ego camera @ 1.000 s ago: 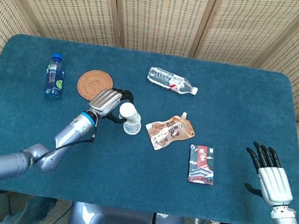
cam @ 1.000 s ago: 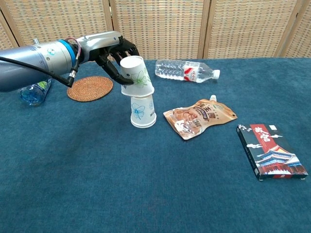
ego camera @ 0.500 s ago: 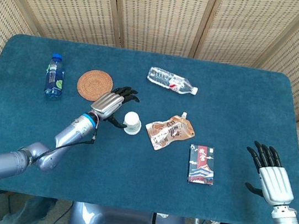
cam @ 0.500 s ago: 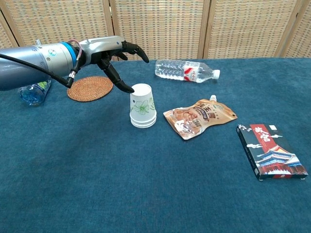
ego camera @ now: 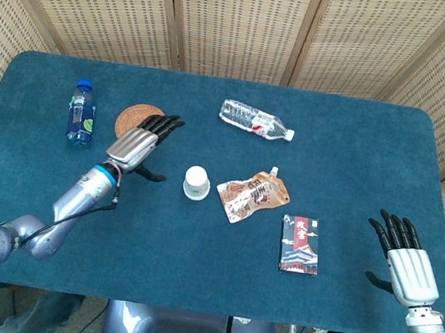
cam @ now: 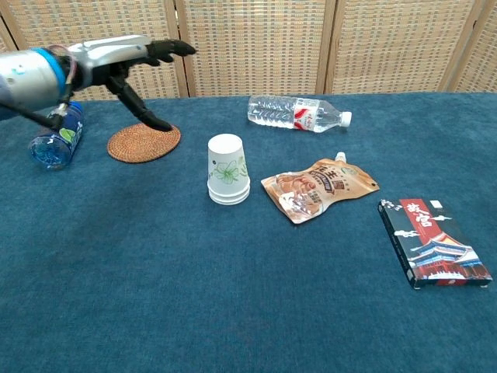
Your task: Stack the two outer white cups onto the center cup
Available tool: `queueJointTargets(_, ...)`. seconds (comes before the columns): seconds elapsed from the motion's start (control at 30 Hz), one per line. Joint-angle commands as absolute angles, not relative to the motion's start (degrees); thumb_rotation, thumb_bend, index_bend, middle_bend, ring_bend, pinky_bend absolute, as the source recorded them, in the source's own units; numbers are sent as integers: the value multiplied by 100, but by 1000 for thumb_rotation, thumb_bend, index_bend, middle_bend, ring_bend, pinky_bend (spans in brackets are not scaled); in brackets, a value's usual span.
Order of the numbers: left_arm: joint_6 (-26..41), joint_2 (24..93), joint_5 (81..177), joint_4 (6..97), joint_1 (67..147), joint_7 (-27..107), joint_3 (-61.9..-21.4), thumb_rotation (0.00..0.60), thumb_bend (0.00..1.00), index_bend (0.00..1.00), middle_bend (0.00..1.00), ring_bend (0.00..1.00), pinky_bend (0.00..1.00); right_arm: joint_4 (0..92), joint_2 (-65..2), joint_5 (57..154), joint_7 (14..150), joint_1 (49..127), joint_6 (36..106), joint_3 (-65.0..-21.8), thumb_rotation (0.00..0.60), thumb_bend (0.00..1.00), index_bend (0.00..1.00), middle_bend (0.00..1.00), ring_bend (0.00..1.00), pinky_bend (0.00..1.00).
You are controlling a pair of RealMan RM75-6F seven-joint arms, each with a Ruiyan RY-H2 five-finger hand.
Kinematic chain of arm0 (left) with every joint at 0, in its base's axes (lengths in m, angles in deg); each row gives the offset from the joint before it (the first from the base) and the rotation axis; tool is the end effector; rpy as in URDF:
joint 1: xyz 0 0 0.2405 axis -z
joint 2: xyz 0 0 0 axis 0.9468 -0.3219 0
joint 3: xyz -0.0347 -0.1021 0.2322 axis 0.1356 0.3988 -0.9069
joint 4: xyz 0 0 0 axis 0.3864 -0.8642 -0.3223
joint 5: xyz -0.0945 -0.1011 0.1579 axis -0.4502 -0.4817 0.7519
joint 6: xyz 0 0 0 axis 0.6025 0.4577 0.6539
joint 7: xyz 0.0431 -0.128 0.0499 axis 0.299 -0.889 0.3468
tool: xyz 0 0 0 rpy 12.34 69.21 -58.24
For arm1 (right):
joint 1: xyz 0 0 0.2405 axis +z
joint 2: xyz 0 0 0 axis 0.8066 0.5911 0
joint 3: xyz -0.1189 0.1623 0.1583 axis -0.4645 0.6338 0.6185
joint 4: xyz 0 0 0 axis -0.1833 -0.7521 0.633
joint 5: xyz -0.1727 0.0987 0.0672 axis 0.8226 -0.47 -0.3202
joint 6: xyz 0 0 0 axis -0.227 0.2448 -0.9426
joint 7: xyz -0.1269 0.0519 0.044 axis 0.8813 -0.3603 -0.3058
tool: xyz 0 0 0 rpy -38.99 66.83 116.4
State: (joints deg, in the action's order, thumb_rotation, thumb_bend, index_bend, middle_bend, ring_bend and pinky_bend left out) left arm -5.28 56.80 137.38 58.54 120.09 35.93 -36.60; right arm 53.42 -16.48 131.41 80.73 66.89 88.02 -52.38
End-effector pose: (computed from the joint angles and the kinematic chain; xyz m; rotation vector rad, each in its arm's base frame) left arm -0.1258 0.3999 0.0377 -1.8195 -1.0282 -1.1564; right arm -0.3114 -0.2238 0.1371 1.5737 -0.8046 0.9154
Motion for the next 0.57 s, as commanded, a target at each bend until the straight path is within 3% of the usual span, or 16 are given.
queueJointTargets(0.03,725,4973,13618,6802,11017,4426,-4034,600,0,0,0,0,0,5369,-1637,13112,8133,6661,8823,-5215,600,0,125,13,0,0)
queueJointTargets(0.27,2292,4465,13821,7557,9661,4640,-4620,600,0,0,0,0,0,5491,-1606,12904,8427,6617,8741,-5141,600,0,3,0,0,0)
queueJointTargets(0.37,2583,4232,14144,7625,9185,4374,-5006,600,0,0,0,0,0,5500,-1613,12877,8511,6587,8787,-5108,600,0,0,0,0,0)
queueJointTargets(0.57,2791,4180,14549,7390,8797,4041,-5260,600,0,0,0,0,0,5438,-1626,12952,8448,6550,8895,-5087,600,0,0,0,0,0)
